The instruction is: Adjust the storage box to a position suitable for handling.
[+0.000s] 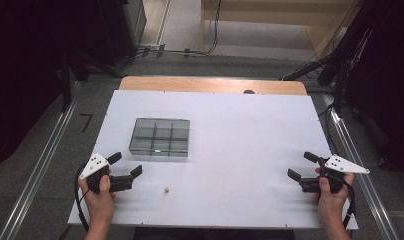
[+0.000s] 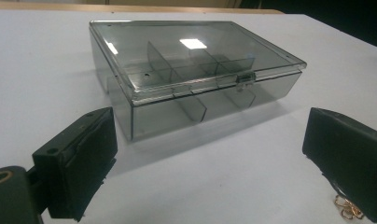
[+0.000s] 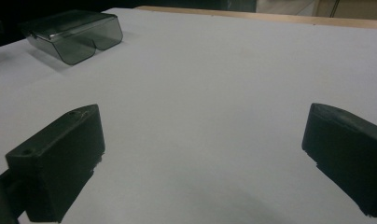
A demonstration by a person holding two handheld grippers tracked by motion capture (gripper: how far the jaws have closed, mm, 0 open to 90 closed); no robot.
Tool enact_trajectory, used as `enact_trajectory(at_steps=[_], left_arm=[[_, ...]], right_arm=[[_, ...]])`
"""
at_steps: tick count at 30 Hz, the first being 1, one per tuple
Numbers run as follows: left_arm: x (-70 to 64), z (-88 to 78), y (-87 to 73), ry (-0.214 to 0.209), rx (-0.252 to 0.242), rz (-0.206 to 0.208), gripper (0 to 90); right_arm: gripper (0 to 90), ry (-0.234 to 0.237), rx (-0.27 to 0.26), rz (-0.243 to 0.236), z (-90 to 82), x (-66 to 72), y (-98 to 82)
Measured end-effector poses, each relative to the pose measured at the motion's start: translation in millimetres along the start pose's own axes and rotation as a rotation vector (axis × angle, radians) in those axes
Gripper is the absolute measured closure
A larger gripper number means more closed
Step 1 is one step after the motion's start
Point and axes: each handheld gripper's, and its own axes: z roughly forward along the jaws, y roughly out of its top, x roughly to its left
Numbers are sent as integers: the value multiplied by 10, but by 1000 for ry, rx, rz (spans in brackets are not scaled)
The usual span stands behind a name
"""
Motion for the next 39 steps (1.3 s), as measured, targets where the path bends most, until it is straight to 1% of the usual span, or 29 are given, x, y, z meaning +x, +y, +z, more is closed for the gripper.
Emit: enact_trajectory(at_steps=[1, 4, 5, 6, 7, 8, 9, 10, 11, 12, 14, 15, 16, 17, 18, 19, 20, 21, 22, 23, 25, 27, 29, 31, 34, 36, 39], left_arm=[[8, 4, 5, 0, 2, -16, 30], [33, -6, 23, 27, 5, -51, 53], [45, -9, 36, 22, 7, -56, 57], [49, -10, 55, 23, 14, -56, 87], [52, -10, 83, 32, 30, -50, 142], [55, -8, 116, 42, 46, -56, 173], [56, -14, 143, 34, 47, -65, 173], [44, -26, 162, 31, 35, -71, 211], [31, -37, 182, 38, 25, -71, 304], [3, -43, 229, 56, 20, -70, 365], [-1, -42, 258, 62, 23, -70, 463], [-2, -38, 288, 72, 31, -70, 463], [3, -35, 315, 69, 34, -75, 507], [8, -30, 338, 72, 31, -78, 596], [13, -24, 363, 81, 43, -76, 596], [21, -15, 383, 84, 46, -79, 683], [33, -12, 402, 81, 45, -78, 713], [44, -7, 419, 82, 46, -78, 713], [55, -2, 437, 79, 49, -84, 745], [69, -2, 454, 69, 53, -92, 808], [99, -4, 488, 55, 49, -113, 826], [127, -5, 527, 59, 55, -114, 878], [169, 4, 574, 56, 58, -115, 896], [211, 19, 634, 64, 67, -108, 898], [271, 51, 712, 69, 70, -107, 898], [314, 86, 752, 66, 70, -111, 899], [378, 148, 804, 73, 85, -112, 899]], right_arm=[[0, -1, -1, -3, 1, 4, 1], [0, -3, 0, -5, 6, 12, 1], [0, 4, 0, -3, 4, 9, 0], [0, 7, -4, -4, -1, 4, -1], [0, 12, -9, 0, -4, 4, -3], [0, 16, -9, 2, -7, 1, -4], [0, 16, -9, 2, -7, 1, -4], [0, 16, -11, 3, -10, -1, -5], [0, 14, -12, 4, -9, -2, -6], [0, 14, -11, 3, -7, 0, -6], [0, 11, -7, -2, -6, 3, -7], [0, 11, -7, -2, -6, 3, -7], [0, 13, -7, -2, -7, 4, -8], [0, 13, -8, 3, -11, 5, -9], [0, 13, -8, 3, -11, 5, -9], [0, 14, -9, 2, -6, 3, -7], [0, 15, -5, -1, -4, 3, -7], [0, 15, -5, -1, -4, 3, -7], [0, 14, -3, -3, -4, 6, -7], [0, 5, -2, -12, 0, 22, -6], [0, 0, 4, -21, 5, 30, -5], [0, -8, 23, -44, 23, 60, -3], [0, -7, 28, -48, 29, 66, -2], [0, -4, 30, -57, 37, 65, -2], [0, 1, 28, -48, 29, 64, -3], [0, 2, 26, -48, 28, 64, -3], [0, 4, 27, -48, 24, 63, -5]])
